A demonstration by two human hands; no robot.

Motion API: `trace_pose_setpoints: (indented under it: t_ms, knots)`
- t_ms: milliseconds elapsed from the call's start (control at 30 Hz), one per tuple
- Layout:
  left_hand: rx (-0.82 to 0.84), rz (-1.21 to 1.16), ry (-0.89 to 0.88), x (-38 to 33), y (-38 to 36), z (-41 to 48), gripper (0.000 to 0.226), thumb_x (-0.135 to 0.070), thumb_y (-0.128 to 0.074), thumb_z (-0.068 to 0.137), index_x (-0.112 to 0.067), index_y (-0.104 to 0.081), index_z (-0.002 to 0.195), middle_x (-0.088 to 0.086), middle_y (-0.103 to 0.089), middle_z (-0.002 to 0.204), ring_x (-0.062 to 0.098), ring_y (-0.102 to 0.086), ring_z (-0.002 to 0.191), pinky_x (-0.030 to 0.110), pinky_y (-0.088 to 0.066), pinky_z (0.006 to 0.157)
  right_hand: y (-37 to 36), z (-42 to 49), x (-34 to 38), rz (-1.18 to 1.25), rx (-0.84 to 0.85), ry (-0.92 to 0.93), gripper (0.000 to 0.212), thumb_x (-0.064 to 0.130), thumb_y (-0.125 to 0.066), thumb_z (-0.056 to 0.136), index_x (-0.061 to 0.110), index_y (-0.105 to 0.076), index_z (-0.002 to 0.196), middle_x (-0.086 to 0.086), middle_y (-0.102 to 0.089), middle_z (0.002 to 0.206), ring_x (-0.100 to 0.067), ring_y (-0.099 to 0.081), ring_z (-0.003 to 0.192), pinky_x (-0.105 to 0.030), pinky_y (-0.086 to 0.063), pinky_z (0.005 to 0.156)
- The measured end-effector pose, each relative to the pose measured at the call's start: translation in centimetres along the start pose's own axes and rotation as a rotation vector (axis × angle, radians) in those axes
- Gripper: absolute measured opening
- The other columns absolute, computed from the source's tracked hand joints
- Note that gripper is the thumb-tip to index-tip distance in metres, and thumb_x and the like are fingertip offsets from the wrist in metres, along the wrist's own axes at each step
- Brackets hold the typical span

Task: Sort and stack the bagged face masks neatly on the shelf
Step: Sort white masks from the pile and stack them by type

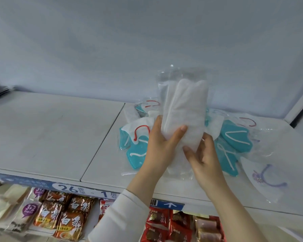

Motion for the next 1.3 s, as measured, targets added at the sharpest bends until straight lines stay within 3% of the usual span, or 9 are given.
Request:
trace_pose_setpoints:
  t_ms: [200,400,500,600,800,967,1100,1200,1300]
  knots:
    - [-0.232,-0.19,-0.034,-3.2,6.9,-1.1,0.027,-0.016,-0.073,0.079,-0.018,-0.059,0.102,-0.001,-0.071,0.093,0.014,-0.07,0.087,0.027,-0.056,0.071,-5.5,-0.1,2.7,0.049,0.294,-0.018,0.039,0.039,-0.061,0.071,0.04,-0.049,0.107,0.028,-0.061,0.106,0.01,-0.059,0.099,-0.01,-0.051,0.076]
    - [-0.507,-0.158,0.062,-3.2,17.2,-6.7,0.023,-0.019,-0.069,0.084,-0.02,-0.061,0.105,0.004,-0.072,0.1,0.021,-0.069,0.094,0.036,-0.057,0.081,-15.8,-3.6,2.1,0.049,0.573,-0.088,0.023,0.031,-0.062,0.081,0.034,-0.053,0.101,0.019,-0.064,0.101,0.009,-0.063,0.088,-0.011,-0.052,0.068]
    - [-0.616,-0.143,0.13,-2.4,22.1,-11.5,0.035,-0.029,-0.067,0.078,-0.017,-0.061,0.11,0.001,-0.073,0.099,0.019,-0.07,0.093,0.032,-0.056,0.081,-20.7,-7.3,0.8,0.005,0.747,-0.154,0.033,0.038,-0.063,0.079,0.026,-0.055,0.109,0.009,-0.067,0.104,-0.004,-0.066,0.092,-0.023,-0.056,0.077]
    - [-0.778,-0.114,0.205,-0.8,26.5,-17.3,0.04,-0.036,-0.071,0.078,-0.016,-0.062,0.112,0.0,-0.072,0.101,0.016,-0.069,0.095,0.029,-0.055,0.08,-24.6,-12.1,-0.9,0.082,0.922,-0.246,0.021,0.021,-0.064,0.085,0.033,-0.056,0.101,0.015,-0.069,0.094,0.002,-0.067,0.085,-0.017,-0.055,0.071]
    - [-1.174,-0.067,0.394,5.4,32.0,-30.8,0.033,-0.011,-0.063,0.088,-0.004,-0.052,0.118,0.015,-0.065,0.108,0.019,-0.066,0.087,0.027,-0.056,0.07,-28.0,-23.6,-8.1,-0.033,1.226,-0.488,0.02,0.017,-0.066,0.084,0.02,-0.059,0.102,0.003,-0.071,0.099,-0.01,-0.068,0.092,-0.034,-0.056,0.083]
    - [-1.393,-0.125,0.543,9.9,32.7,-39.9,0.023,-0.007,-0.06,0.09,-0.007,-0.052,0.111,0.002,-0.065,0.092,0.006,-0.066,0.072,0.019,-0.051,0.059,-29.1,-31.0,-12.6,-0.181,1.425,-0.701,0.011,0.019,-0.065,0.086,0.017,-0.059,0.094,0.0,-0.07,0.091,-0.005,-0.067,0.077,-0.023,-0.053,0.07]
    - [-1.512,-0.207,0.63,12.0,34.5,-44.6,0.03,-0.013,-0.062,0.09,-0.01,-0.051,0.119,0.006,-0.066,0.111,0.022,-0.065,0.099,0.032,-0.054,0.081,-30.2,-33.9,-14.5,-0.355,1.575,-0.745,0.016,0.024,-0.063,0.087,0.016,-0.06,0.1,-0.006,-0.068,0.106,-0.008,-0.064,0.095,-0.024,-0.05,0.083]
    - [-1.561,-0.31,0.654,12.0,37.4,-46.7,0.033,-0.014,-0.061,0.091,-0.013,-0.05,0.122,0.009,-0.063,0.122,0.026,-0.061,0.112,0.043,-0.048,0.098,-33.4,-35.6,-14.4,-0.396,1.569,-0.743,0.007,0.018,-0.061,0.089,0.022,-0.057,0.093,0.003,-0.068,0.098,0.0,-0.061,0.087,-0.013,-0.05,0.07]
    - [-1.535,-0.378,0.652,11.5,42.0,-49.0,0.036,-0.016,-0.062,0.09,-0.013,-0.051,0.124,0.008,-0.063,0.122,0.023,-0.061,0.112,0.042,-0.046,0.101,-38.2,-37.9,-13.8,-0.423,1.567,-0.704,0.007,0.018,-0.062,0.088,0.013,-0.062,0.093,-0.016,-0.069,0.1,-0.027,-0.066,0.092,-0.021,-0.05,0.066]
Point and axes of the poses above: each hand's wrist, its own z-axis towards the middle knuckle, its own y-axis out of the back of the hand, x = y × z, the point moved 6 cm from there along z, towards the middle knuckle
